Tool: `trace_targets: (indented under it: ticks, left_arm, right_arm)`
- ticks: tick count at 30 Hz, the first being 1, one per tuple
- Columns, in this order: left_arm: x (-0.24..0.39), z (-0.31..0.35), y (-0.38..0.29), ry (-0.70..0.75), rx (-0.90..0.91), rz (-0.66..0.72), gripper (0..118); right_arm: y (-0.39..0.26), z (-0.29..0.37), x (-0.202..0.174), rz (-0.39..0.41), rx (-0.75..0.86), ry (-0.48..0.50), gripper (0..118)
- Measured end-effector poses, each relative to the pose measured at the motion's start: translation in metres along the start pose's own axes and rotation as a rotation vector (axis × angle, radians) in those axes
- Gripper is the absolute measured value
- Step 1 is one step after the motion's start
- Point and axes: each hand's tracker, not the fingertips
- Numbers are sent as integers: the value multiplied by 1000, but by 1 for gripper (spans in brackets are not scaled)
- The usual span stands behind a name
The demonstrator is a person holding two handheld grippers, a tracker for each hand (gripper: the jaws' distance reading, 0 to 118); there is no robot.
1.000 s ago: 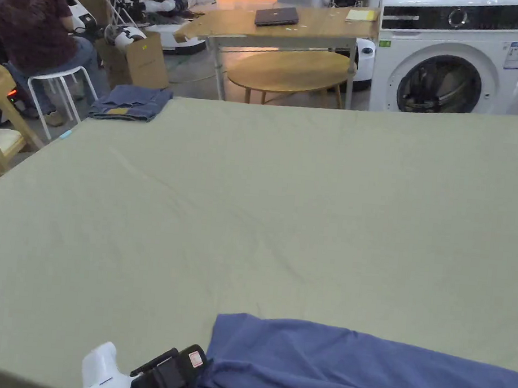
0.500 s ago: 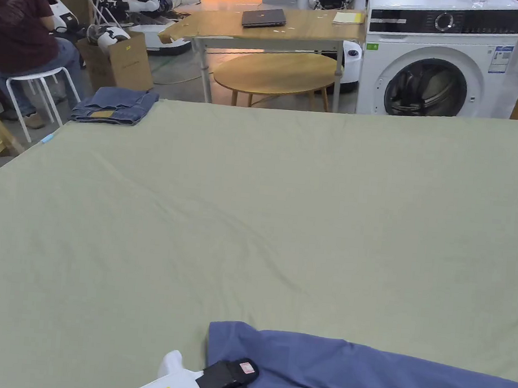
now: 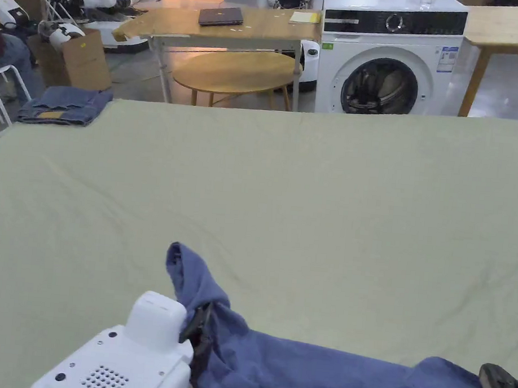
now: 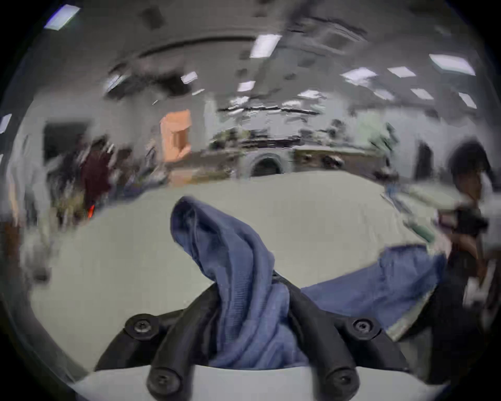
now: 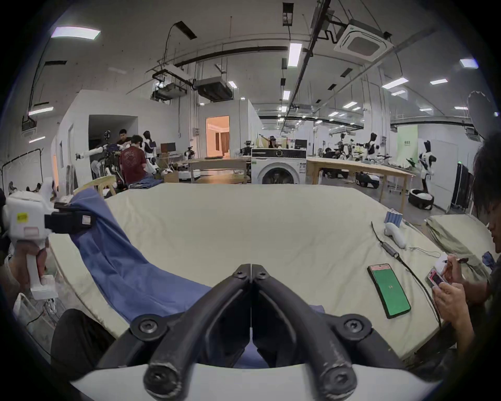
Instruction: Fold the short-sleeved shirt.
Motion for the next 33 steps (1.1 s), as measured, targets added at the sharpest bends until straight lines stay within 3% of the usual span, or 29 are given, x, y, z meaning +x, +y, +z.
trace_targets:
  ticks: [2, 6, 8, 9, 10, 11, 12, 13, 14, 17, 21, 22, 23, 24, 25, 26, 33]
  left_arm:
    - [54, -5, 2, -55, 2, -134, 4]
    - [164, -35, -23, -72, -175, -459, 4]
    - [193, -56, -38, -115, -235, -480, 4]
    - [200, -65, -44, -153, -287, -455, 9]
    - [201, -71, -45, -182, -339, -429, 23]
    - [196, -76, -42, -232, -374, -353, 44]
    - [192, -73, -34, -258, -369, -265, 77]
    - [182, -63, -19, -296, -317, -157, 94]
    - [171, -54, -3, -336, -274, -58, 98]
    - [123, -30, 34, -367, -131, 281, 98]
    - [91, -52, 17, -214, -236, 401, 97]
    - [89, -57, 9, -182, -280, 393, 89]
    - [93, -65, 1, -170, -333, 375, 73]
    - [95, -69, -6, -201, -382, 368, 42]
    - [99, -73, -14, -234, -432, 375, 22]
    - [106, -74, -22, -272, -460, 385, 13]
    - [172, -81, -28, -534, -479, 455, 10]
  right_arm:
    - [0, 2, 2, -4, 3, 0, 0]
    - [-5, 8, 11, -9, 5, -8, 0]
    - [-7, 11, 20, -33, -7, -20, 0]
    - [-9, 13, 24, -49, -13, -25, 0]
    - [-10, 14, 29, -62, -18, -28, 0]
    - [-11, 15, 36, -80, -31, -41, 0]
    - [-12, 16, 39, -89, -37, -51, 0]
    - [-14, 17, 45, -93, -35, -56, 0]
    - [-16, 19, 51, -99, -36, -58, 0]
    - [-18, 19, 61, -120, -44, -62, 0]
    - [-20, 18, 72, -167, -59, -51, 0]
    - [-20, 18, 73, -167, -60, -48, 0]
    - [-20, 18, 73, -167, -63, -46, 0]
    - [-20, 18, 73, -168, -65, -45, 0]
    - [-21, 17, 73, -171, -66, -41, 0]
    - [-23, 15, 75, -173, -68, -38, 0]
    - [-25, 13, 69, -169, -81, -23, 0]
